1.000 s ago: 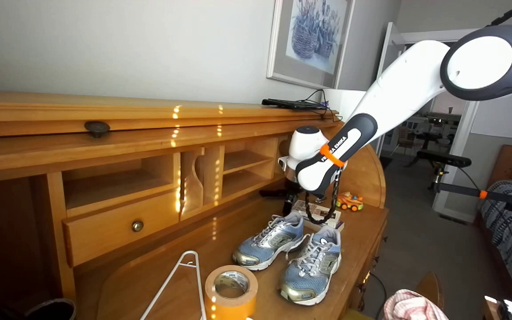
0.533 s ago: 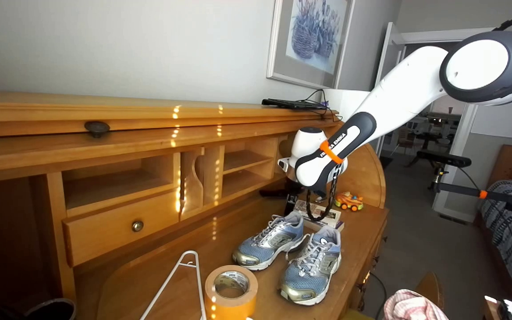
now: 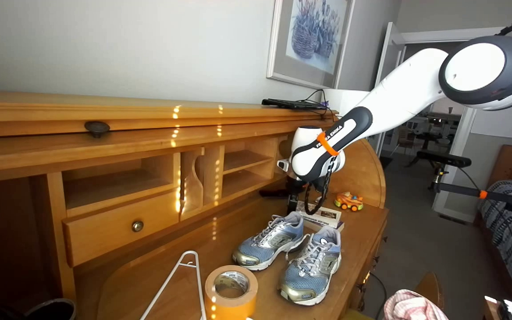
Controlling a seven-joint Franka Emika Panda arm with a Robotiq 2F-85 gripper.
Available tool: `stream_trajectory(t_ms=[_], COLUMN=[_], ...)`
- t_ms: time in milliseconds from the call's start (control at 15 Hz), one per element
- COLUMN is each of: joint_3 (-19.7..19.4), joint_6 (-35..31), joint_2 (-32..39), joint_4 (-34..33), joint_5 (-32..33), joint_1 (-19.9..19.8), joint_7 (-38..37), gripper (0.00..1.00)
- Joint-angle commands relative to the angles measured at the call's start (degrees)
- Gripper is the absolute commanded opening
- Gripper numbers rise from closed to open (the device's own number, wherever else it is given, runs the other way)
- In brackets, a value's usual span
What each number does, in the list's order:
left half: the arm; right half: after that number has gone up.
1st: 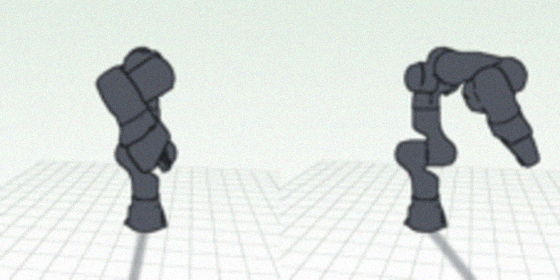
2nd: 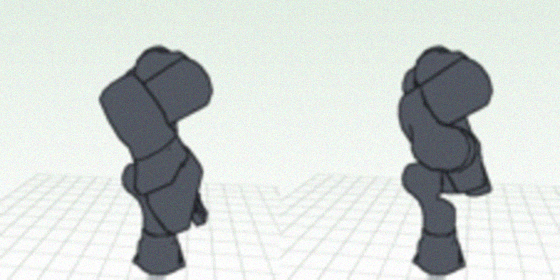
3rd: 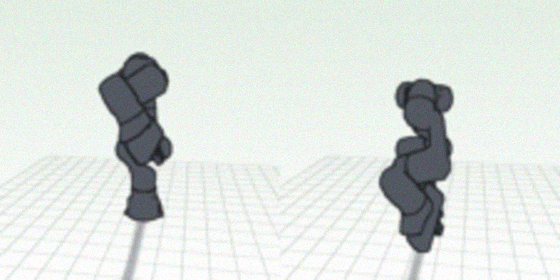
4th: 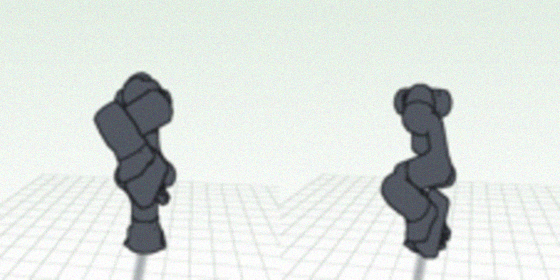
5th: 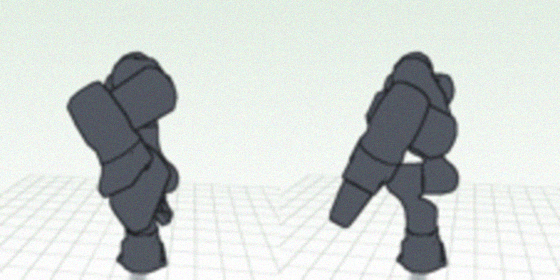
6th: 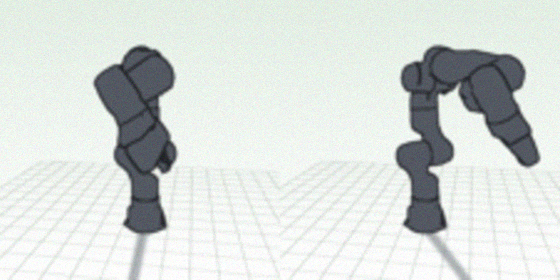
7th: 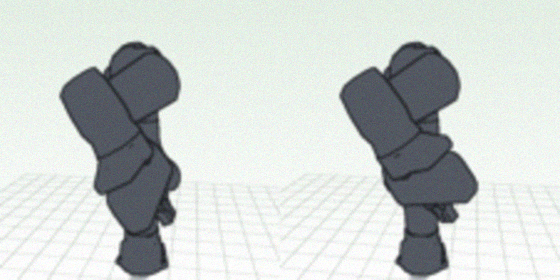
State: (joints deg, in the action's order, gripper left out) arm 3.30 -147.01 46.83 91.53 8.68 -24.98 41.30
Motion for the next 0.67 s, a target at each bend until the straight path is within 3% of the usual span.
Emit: stream_trajectory(t_ms=[0,600], joint_3=[0.4,-0.5], joint_6=[5.9,15.6], joint_2=[1.5,2.0], joint_4=[-3.9,-6.6], joint_5=[-3.7,-7.2], joint_1=[-0.8,0.1], joint_7=[3.6,6.5], gripper=[1.00,1.00])
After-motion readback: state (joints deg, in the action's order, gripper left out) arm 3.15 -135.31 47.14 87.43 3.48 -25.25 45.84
